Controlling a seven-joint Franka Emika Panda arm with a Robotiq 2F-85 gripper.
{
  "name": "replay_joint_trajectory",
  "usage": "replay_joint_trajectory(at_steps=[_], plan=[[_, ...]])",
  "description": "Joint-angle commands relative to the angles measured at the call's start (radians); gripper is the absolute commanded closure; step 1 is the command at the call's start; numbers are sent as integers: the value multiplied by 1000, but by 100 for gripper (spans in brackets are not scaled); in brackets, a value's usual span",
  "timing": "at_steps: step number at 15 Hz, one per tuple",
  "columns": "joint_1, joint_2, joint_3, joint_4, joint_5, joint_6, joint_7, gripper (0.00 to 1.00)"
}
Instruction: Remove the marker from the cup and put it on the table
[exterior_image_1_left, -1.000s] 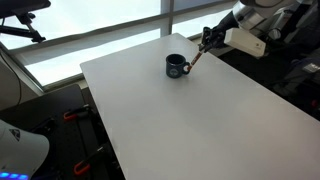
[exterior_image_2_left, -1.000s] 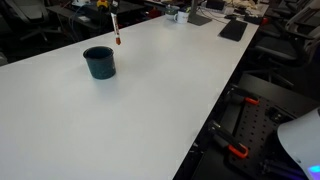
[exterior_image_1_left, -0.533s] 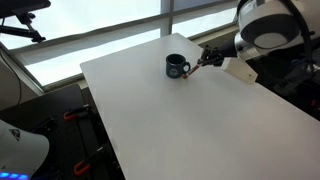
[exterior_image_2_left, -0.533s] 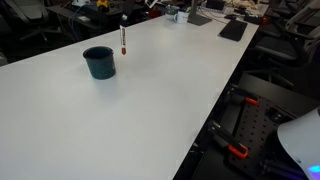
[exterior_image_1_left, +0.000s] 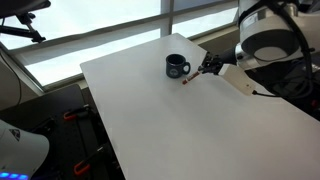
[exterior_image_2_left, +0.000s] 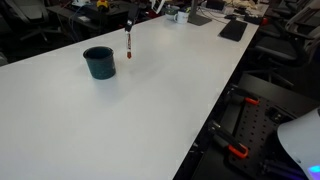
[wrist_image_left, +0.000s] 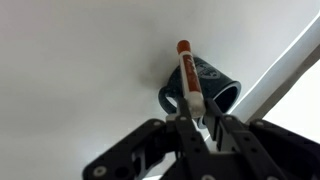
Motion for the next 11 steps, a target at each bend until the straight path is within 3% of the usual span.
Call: replay_joint_trajectory(at_steps=[1, 2, 4, 5, 11], plan=[[8, 21, -17, 32, 8, -18, 103, 53], [0, 10, -9, 9, 0, -4, 50, 70], [-1, 17, -10, 11, -1, -3, 71, 55], [0, 18, -10, 12, -1, -3, 73, 52], [0, 19, -10, 12, -1, -3, 73, 52]])
